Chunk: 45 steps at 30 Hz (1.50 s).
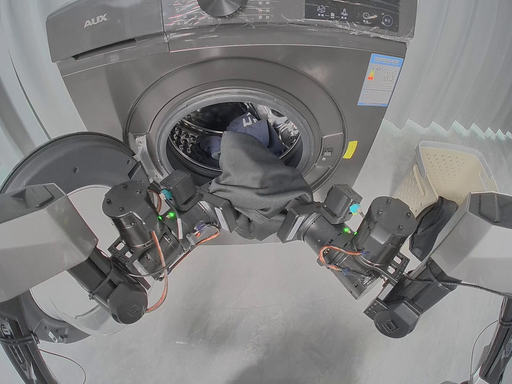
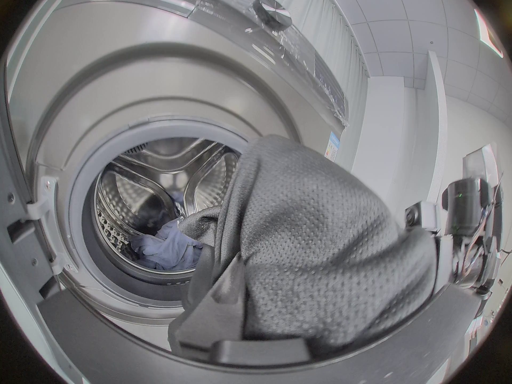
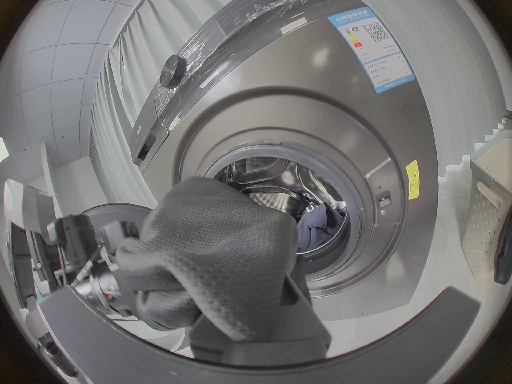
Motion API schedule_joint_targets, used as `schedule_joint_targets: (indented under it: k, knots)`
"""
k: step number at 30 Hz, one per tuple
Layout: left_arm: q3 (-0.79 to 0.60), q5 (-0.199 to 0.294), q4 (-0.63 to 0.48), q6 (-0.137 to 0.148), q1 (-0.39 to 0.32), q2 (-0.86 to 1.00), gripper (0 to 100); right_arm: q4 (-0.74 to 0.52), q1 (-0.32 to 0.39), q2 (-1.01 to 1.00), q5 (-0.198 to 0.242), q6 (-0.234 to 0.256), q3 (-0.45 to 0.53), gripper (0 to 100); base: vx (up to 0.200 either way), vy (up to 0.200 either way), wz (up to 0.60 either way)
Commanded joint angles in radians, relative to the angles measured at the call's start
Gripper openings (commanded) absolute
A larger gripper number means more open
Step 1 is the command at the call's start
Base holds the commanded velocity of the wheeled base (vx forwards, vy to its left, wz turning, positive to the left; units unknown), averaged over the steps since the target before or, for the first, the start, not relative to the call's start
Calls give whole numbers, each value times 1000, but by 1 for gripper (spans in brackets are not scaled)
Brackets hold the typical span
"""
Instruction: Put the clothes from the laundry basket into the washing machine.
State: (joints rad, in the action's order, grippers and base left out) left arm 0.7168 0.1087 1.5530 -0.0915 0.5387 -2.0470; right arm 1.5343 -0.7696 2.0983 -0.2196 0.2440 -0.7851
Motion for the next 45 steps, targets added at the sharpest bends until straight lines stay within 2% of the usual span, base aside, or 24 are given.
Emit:
schedule_joint_targets:
  k: [1,2,10,11,13,14,16,17,18,20,21,26,31,36,45]
  knots:
    - [-37,0,1,-2,-2,68,0,4,-8,19,2,0,-2,0,0,0,0]
    - [-42,-1,2,-1,3,70,0,4,-10,14,3,0,-2,100,0,0,0]
    - [-89,-3,6,7,-3,87,0,4,-33,-72,35,-19,90,100,0,0,0]
    - [-137,-3,4,9,-2,126,0,4,-60,-141,88,-43,181,100,0,0,0]
    - [-151,-3,4,13,-3,142,0,3,-73,-172,108,-61,239,100,0,0,0]
    - [-169,-4,2,12,-8,166,0,4,-88,-201,123,-77,308,100,0,0,0]
    - [-195,-7,1,10,-20,196,0,1,-96,-222,131,-94,389,100,0,0,0]
    - [-197,-7,1,10,-20,197,0,1,-96,-222,131,-95,392,100,0,0,0]
    - [-206,-7,1,19,-29,208,0,-3,-96,-227,131,-106,443,100,0,0,0]
    - [-206,-9,1,21,-29,208,0,-3,-96,-227,131,-108,446,100,0,0,0]
    - [-224,-7,1,36,-37,214,0,0,-73,-228,131,-111,492,100,0,0,0]
    - [-269,-7,1,42,-45,212,0,3,-10,-231,131,-112,504,100,0,0,0]
    - [-287,-7,1,44,-39,203,0,-3,21,-242,131,-121,504,100,0,0,0]
    - [-277,-7,1,52,-40,182,0,-3,26,-238,131,-120,506,100,0,0,0]
    - [-273,-6,2,59,-25,160,0,-2,21,-239,132,-120,520,100,200,0,0]
